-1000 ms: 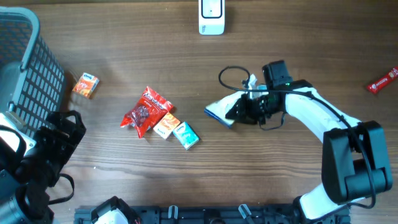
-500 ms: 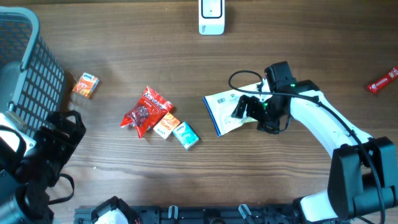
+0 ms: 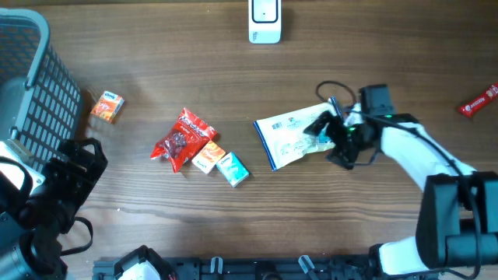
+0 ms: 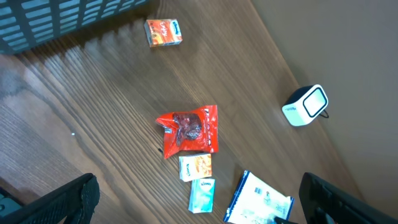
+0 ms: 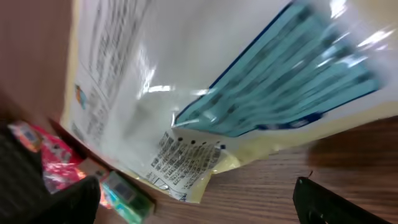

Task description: Scan the item barcode

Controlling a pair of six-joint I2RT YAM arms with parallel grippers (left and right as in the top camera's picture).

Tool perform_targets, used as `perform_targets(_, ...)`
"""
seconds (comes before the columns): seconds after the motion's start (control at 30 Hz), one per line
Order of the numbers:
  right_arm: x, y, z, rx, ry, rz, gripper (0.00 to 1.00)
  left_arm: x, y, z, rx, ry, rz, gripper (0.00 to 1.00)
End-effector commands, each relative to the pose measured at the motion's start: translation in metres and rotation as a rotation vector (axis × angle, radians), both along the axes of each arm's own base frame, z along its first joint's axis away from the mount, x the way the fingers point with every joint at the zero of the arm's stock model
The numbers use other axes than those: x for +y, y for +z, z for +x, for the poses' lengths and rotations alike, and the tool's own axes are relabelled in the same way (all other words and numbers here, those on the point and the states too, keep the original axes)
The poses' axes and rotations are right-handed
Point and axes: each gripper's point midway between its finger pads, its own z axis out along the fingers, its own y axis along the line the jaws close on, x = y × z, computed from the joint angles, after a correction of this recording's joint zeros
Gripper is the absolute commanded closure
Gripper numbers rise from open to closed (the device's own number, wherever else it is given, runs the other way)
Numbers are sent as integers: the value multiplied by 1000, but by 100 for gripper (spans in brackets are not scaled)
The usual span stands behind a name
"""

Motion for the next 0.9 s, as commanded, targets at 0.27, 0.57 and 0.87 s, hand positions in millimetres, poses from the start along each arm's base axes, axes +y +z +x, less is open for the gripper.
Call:
perform_targets(0.27, -44, 48, 5, -214, 23, 48, 0, 3, 3, 1, -11, 18, 6, 0)
perform_targets(0.57, -63, 76, 6, -316, -10, 6, 0, -35, 23, 19, -154, -242, -57, 0)
perform_targets(0.87, -61, 78, 5, -342, 27, 7, 0, -99, 49, 75, -324, -721, -251, 0)
